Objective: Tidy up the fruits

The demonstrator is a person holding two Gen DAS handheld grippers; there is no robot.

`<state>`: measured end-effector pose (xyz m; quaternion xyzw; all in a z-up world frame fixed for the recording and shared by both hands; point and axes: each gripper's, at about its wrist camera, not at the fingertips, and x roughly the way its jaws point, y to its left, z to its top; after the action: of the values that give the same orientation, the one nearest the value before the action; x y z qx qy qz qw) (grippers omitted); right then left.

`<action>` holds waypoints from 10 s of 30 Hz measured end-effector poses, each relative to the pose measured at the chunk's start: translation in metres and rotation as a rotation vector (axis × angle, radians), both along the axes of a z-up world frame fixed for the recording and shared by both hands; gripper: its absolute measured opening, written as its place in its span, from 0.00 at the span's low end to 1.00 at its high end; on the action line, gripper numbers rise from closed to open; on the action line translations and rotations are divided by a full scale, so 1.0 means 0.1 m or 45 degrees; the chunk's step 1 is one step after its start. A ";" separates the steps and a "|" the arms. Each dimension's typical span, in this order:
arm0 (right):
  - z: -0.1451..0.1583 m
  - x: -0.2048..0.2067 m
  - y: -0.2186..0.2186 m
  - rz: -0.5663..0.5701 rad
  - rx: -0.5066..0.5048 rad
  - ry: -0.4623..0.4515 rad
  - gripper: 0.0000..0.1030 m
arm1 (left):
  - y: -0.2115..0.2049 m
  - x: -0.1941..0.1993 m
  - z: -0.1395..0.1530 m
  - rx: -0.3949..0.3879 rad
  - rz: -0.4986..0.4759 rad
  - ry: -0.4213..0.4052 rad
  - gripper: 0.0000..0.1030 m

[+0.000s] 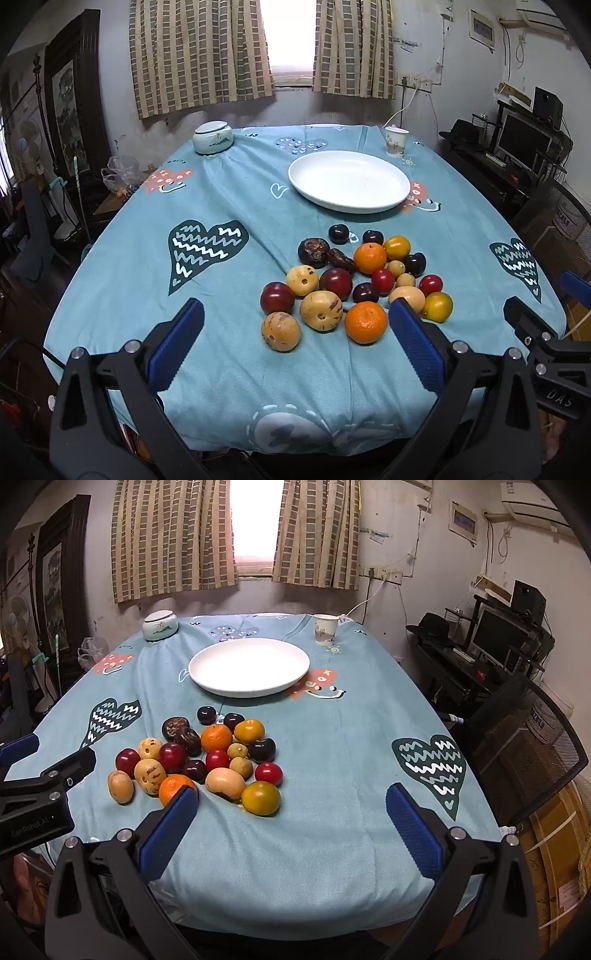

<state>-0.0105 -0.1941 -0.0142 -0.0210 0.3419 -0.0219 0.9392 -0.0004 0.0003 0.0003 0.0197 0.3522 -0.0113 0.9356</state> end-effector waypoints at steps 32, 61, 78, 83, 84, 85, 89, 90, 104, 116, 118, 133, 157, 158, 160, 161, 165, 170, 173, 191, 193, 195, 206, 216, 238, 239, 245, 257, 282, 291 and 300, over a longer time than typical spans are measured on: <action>-0.03 -0.01 0.11 0.132 0.010 0.001 0.99 | 0.01 0.06 -0.06 0.020 0.003 0.033 0.98; -0.05 0.01 0.06 0.112 0.048 0.022 0.99 | -0.01 0.06 -0.07 0.020 -0.001 0.037 0.98; -0.06 0.01 0.06 0.110 0.049 0.023 0.99 | -0.05 0.06 -0.12 0.021 0.001 0.048 0.98; -0.06 0.02 0.06 0.111 0.048 0.025 0.99 | -0.05 0.08 -0.16 0.023 -0.003 0.058 0.98; -0.07 0.01 0.05 0.112 0.047 0.023 0.99 | -0.06 0.08 -0.17 0.023 -0.004 0.059 0.98; -0.07 0.01 0.05 0.112 0.047 0.023 0.99 | -0.05 0.09 -0.17 0.024 -0.005 0.061 0.98; -0.10 0.01 0.03 0.110 0.046 0.025 0.99 | -0.05 0.10 -0.19 0.026 -0.008 0.063 0.98; -0.11 0.01 0.03 0.110 0.043 0.026 0.99 | -0.06 0.10 -0.21 0.028 -0.009 0.066 0.98; -0.69 0.42 -0.07 0.179 0.080 0.134 0.70 | 0.53 0.09 -0.66 0.078 0.080 0.168 0.98; -1.10 0.82 0.04 0.294 0.237 0.272 0.38 | 0.46 0.23 -0.86 0.080 0.035 0.238 0.98; -1.05 0.76 0.04 0.295 0.225 0.247 0.38 | 0.45 0.26 -0.88 0.078 0.028 0.238 0.98; -0.76 0.48 -0.18 0.232 0.210 0.172 0.38 | 0.25 0.63 -1.15 0.009 -0.086 0.305 0.56; -0.30 0.70 -0.21 0.335 0.259 0.049 0.38 | 0.04 0.81 -0.08 -0.046 -0.245 0.090 0.38; -0.23 0.82 -0.20 0.352 0.252 0.040 0.38 | -0.01 0.96 0.01 -0.031 -0.250 0.081 0.38; -0.12 1.09 -0.18 0.377 0.240 0.040 0.38 | -0.08 1.25 0.12 -0.008 -0.249 0.075 0.39; -0.09 1.21 -0.18 0.385 0.239 0.045 0.38 | -0.13 1.45 0.18 0.002 -0.248 0.076 0.39; 0.11 2.02 -0.17 0.384 0.228 0.066 0.38 | -0.36 2.39 0.34 0.055 -0.216 0.094 0.39; -0.05 3.26 -0.19 0.400 0.256 0.214 0.37 | -0.54 3.41 0.16 0.034 -0.177 0.203 0.39; -0.33 3.76 -0.15 0.415 0.216 0.333 0.37 | -0.60 3.95 -0.12 -0.015 -0.146 0.326 0.39; -0.68 4.46 0.09 0.445 0.041 0.308 0.67 | -0.60 4.73 -0.53 -0.108 -0.111 0.427 0.80; -0.57 4.40 0.09 0.434 0.037 0.286 0.67 | -0.59 4.66 -0.41 -0.117 -0.118 0.416 0.80; -0.46 4.29 0.07 0.435 0.037 0.273 0.67 | -0.58 4.47 -0.21 -0.089 -0.143 0.373 0.81; -0.08 2.51 -0.12 0.344 0.045 0.120 0.99 | -0.29 2.30 0.13 0.008 -0.138 0.150 0.98; -0.49 1.36 -0.07 0.150 -0.019 0.113 0.99 | -0.17 1.16 -0.17 0.012 -0.088 0.137 0.98; -0.67 0.79 -0.14 0.224 -0.010 0.146 0.99 | 0.16 0.67 -0.33 0.030 -0.058 0.127 0.98; -0.70 0.77 -0.15 0.231 -0.010 0.143 0.97 | 0.21 0.65 -0.36 0.032 -0.052 0.135 0.98; -0.88 0.88 -0.13 0.259 0.028 0.218 0.66 | 0.39 0.54 -0.58 0.010 -0.046 0.208 0.98; -1.07 1.02 -0.07 0.321 0.093 0.263 0.31 | 0.37 0.53 -0.77 -0.064 -0.111 0.290 0.98; -1.00 0.86 -0.35 0.256 0.198 0.259 0.32 | -0.04 0.92 -1.11 -0.068 -0.204 0.327 0.39; -0.87 0.80 -0.35 0.280 0.227 0.190 0.32 | 0.03 0.76 -0.81 -0.106 -0.212 0.215 0.35; -0.92 0.84 -0.28 0.286 0.211 0.230 0.32 | 0.00 0.90 -0.98 -0.075 -0.208 0.298 0.44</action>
<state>0.0734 -0.2220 -0.1059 0.0167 0.4212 0.1135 0.8997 0.0901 -0.0001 -0.0981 0.0195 0.4557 -0.1000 0.8843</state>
